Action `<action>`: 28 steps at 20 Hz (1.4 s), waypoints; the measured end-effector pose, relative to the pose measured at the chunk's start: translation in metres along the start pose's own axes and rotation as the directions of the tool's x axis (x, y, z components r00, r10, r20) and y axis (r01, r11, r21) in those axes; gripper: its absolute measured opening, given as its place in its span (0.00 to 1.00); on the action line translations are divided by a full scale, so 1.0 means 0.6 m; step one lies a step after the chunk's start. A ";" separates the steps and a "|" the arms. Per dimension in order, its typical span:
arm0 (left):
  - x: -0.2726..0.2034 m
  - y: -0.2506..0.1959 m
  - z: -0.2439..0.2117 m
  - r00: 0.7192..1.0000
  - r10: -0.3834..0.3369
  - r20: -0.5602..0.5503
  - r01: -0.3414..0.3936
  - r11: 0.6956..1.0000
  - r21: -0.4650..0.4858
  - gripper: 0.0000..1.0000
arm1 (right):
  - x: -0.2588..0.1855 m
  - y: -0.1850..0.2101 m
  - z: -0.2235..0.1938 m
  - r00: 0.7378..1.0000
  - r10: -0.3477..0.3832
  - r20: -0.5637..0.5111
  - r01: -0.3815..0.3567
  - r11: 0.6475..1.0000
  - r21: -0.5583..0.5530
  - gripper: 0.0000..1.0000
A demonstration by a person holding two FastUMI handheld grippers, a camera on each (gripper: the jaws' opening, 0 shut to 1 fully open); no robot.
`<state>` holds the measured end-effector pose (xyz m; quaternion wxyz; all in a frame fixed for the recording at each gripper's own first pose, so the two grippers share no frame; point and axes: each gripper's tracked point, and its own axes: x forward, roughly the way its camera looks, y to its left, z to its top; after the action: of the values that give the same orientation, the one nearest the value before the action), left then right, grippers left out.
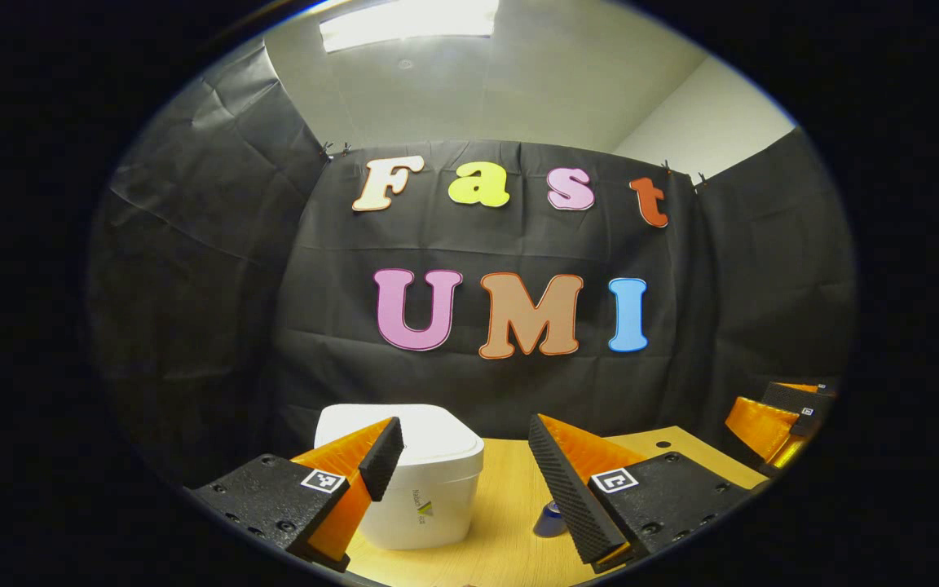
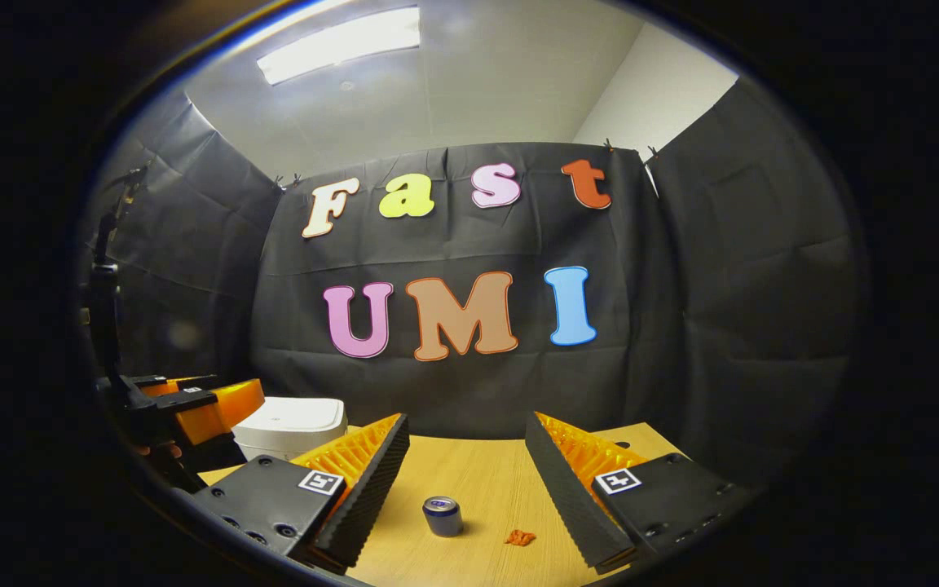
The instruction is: Press the lid of the desktop garbage bin to open it, pick up the crumpled paper on the desktop and throw it into the bin, then pick up the pop can on the desktop and drop it into the bin, and finally close the garbage bin lid.
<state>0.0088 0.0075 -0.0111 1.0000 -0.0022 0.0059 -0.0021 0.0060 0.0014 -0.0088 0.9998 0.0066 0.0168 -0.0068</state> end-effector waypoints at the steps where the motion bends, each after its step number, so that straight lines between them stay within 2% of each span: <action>1: 0.001 0.000 -0.002 1.000 0.000 -0.001 0.000 1.000 0.003 0.93 | 0.001 0.001 -0.001 1.000 0.002 -0.005 -0.002 1.000 -0.007 0.96; 9: 0.008 -0.002 -0.008 1.000 -0.012 -0.008 0.012 0.999 0.036 0.93 | 0.007 0.012 -0.005 1.000 0.007 -0.023 -0.008 0.999 -0.034 0.96; 14: 0.024 0.010 -0.008 1.000 -0.013 -0.017 0.014 0.997 0.075 0.93 | 0.028 0.023 -0.020 1.000 0.009 -0.028 -0.009 1.000 -0.010 0.96; 18: 0.054 0.022 -0.023 0.999 -0.016 -0.037 0.019 0.996 0.084 0.90 | 0.042 0.024 -0.019 1.000 -0.013 -0.020 0.013 1.000 -0.007 0.96; 20: 0.073 0.034 -0.036 0.998 -0.009 -0.055 0.013 0.997 0.073 0.80 | 0.046 0.019 -0.018 0.999 -0.038 -0.016 0.037 0.999 -0.015 0.96; 21: 0.084 0.041 -0.044 0.998 -0.006 -0.065 0.011 0.998 0.067 0.70 | 0.046 0.014 -0.020 0.998 -0.052 -0.017 0.052 0.998 -0.019 0.96; 24: 0.117 0.059 -0.074 0.995 -0.010 -0.104 0.015 0.999 0.051 0.58 | 0.046 0.005 -0.029 0.995 -0.096 -0.036 0.096 0.995 -0.026 0.96; 28: 0.153 0.108 -0.109 0.989 0.056 -0.141 -0.047 0.997 0.067 0.31 | 0.038 -0.006 -0.042 0.986 -0.154 -0.065 0.151 0.987 -0.050 0.96</action>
<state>0.1000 0.0716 -0.0776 0.9963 0.0300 0.0772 0.0232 0.0281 -0.0023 -0.0346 0.9951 -0.0168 0.0515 -0.0827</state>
